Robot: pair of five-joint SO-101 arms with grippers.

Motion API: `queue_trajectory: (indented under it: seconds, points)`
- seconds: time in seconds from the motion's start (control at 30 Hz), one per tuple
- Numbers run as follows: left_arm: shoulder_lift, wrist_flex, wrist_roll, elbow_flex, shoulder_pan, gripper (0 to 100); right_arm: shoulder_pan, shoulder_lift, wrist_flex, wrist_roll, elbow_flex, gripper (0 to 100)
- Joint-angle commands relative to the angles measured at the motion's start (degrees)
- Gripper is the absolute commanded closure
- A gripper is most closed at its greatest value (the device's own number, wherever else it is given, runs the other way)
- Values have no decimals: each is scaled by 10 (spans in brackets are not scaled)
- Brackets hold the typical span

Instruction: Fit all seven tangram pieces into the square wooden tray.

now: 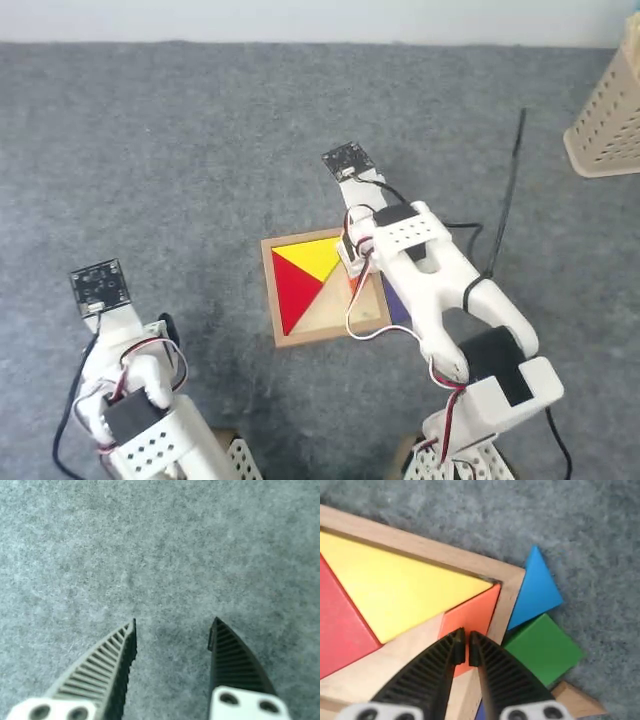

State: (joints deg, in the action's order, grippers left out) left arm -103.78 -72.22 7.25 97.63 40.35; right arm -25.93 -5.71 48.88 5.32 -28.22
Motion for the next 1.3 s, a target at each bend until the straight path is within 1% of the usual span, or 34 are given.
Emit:
queue_trajectory:
  seconds: [0.0,0.2,0.43,0.53,0.67,0.8,0.83,0.93,1.0,1.07,1.13,1.27]
  points:
    - [-6,-2,-5,-11,-2,775,14,5,-12,9,17,990]
    - [-6,-2,-5,-11,-2,775,12,34,1,5,26,988]
    - [-6,-2,-5,-11,-2,775,17,198,81,5,9,988]
    - [-6,-2,-5,-11,-2,775,42,254,121,12,-11,988]
    - [-6,-2,-5,-11,-2,775,97,268,191,75,-18,988]
    - [-6,-2,-5,-11,-2,775,143,268,182,90,-63,986]
    - [-6,-2,-5,-11,-2,775,148,268,173,88,-75,971]
    - [-6,-2,-5,-11,-2,775,151,267,152,68,-103,878]
    - [-6,-2,-5,-11,-2,775,149,267,143,10,-110,835]
    - [-6,-2,-5,-11,-2,775,152,267,141,-51,-108,842]
    - [-6,-2,-5,-11,-2,775,152,266,131,-90,-108,853]
    - [-6,-2,-5,-11,-2,775,154,220,113,-99,-95,854]
